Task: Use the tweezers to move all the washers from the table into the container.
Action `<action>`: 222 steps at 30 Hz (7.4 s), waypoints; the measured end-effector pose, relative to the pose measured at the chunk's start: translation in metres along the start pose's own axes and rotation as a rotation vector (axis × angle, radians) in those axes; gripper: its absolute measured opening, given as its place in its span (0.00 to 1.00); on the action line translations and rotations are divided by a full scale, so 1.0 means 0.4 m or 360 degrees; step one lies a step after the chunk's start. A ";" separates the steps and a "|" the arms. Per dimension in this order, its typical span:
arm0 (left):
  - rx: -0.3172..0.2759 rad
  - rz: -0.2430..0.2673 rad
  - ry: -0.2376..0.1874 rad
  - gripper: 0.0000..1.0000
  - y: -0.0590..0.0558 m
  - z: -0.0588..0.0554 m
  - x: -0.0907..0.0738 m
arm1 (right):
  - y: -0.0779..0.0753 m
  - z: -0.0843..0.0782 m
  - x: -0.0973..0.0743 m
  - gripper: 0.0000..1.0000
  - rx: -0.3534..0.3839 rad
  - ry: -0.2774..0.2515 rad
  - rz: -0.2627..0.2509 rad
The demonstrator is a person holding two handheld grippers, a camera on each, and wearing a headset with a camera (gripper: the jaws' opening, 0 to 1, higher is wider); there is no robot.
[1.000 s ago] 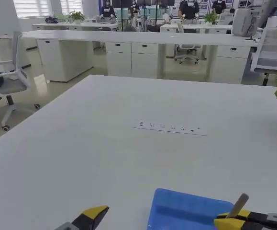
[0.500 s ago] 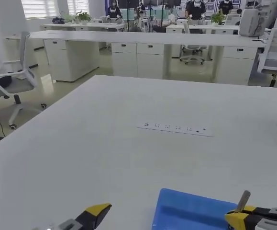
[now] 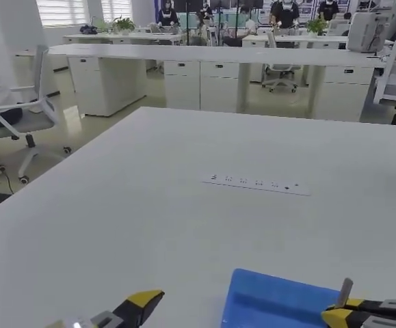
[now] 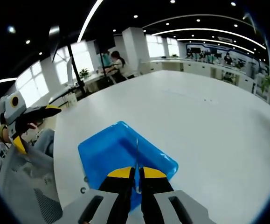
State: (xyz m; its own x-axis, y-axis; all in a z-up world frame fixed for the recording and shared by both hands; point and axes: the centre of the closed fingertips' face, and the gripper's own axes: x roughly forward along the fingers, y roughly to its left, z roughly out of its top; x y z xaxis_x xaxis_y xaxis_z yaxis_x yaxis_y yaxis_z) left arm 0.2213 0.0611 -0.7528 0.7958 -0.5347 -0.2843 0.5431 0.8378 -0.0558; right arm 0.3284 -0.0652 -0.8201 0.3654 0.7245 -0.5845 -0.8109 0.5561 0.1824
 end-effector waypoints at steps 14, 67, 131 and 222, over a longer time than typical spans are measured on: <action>-0.0004 -0.0001 -0.0001 0.88 0.000 0.000 -0.001 | 0.053 0.050 -0.039 0.03 0.0011 -0.0149 0.0042; 0.0000 0.0014 0.0045 0.85 0.005 -0.012 -0.002 | 0.249 -0.057 -0.008 0.04 -0.0106 -0.0106 0.0243; -0.0001 0.0025 0.0064 0.82 0.010 -0.018 -0.005 | 0.215 0.081 -0.101 0.03 0.0067 -0.0328 0.0260; -0.0002 -0.0063 0.0112 0.76 -0.010 -0.033 -0.002 | 0.130 0.093 -0.056 0.00 -0.0101 -0.0366 0.0049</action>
State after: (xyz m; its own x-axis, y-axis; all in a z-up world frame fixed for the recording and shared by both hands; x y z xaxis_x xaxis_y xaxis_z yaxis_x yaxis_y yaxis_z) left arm 0.2151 0.0595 -0.7649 0.7529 -0.5582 -0.3486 0.5731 0.8165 -0.0695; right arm 0.2950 -0.0375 -0.7681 0.4286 0.8184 -0.3828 -0.8476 0.5109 0.1433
